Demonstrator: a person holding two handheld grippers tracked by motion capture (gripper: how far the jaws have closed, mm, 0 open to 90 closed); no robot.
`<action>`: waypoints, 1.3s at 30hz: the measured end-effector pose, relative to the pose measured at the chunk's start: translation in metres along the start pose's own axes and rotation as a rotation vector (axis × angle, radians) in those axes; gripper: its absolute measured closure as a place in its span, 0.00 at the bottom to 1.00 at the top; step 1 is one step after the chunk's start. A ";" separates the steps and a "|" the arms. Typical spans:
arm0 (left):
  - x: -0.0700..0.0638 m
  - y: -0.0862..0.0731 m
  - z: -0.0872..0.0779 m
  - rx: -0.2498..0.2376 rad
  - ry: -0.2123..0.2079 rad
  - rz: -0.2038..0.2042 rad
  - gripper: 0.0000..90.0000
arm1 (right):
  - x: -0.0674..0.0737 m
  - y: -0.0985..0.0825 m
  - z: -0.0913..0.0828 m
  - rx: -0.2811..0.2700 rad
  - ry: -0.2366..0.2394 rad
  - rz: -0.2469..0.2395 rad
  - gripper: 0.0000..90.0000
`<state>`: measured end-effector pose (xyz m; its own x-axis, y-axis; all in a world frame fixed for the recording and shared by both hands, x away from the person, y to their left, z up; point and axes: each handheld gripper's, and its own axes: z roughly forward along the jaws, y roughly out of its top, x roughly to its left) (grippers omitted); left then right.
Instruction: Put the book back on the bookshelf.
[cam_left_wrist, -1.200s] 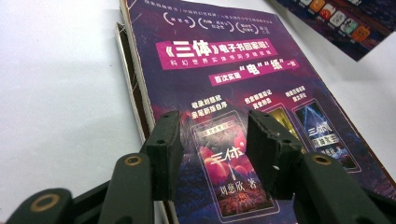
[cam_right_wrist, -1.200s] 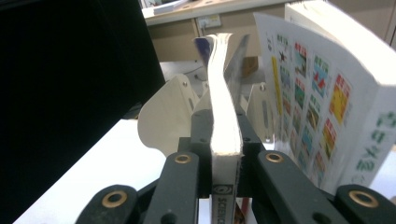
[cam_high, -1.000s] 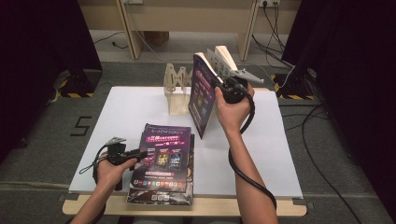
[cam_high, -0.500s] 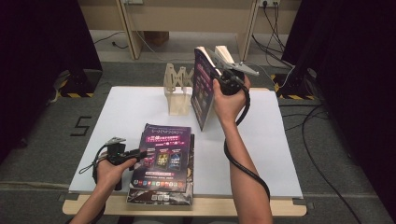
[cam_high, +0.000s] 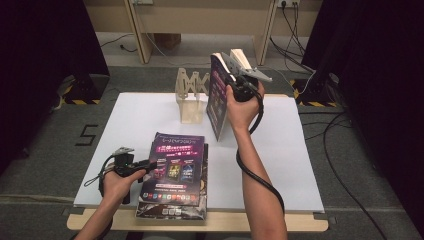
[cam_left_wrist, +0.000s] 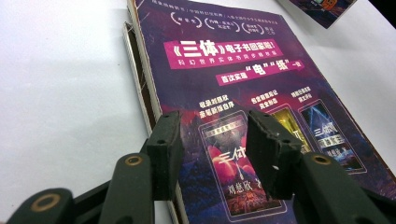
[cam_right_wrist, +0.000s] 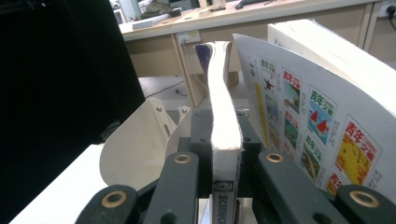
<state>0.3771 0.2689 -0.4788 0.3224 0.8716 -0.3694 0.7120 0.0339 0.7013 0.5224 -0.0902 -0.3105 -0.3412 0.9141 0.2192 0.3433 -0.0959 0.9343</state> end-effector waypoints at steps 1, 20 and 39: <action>0.000 0.000 0.000 0.000 0.000 0.000 0.61 | 0.000 -0.001 0.000 0.001 0.002 0.001 0.92; -0.002 -0.001 0.001 0.007 -0.005 0.006 0.60 | -0.005 -0.007 -0.012 0.069 -0.020 -0.041 0.88; -0.002 -0.001 0.001 0.008 -0.006 0.007 0.60 | -0.013 0.001 -0.010 0.101 -0.008 0.009 0.79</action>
<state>0.3768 0.2668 -0.4794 0.3310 0.8689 -0.3680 0.7147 0.0238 0.6990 0.5184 -0.1055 -0.3100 -0.3307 0.9166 0.2247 0.4327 -0.0643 0.8992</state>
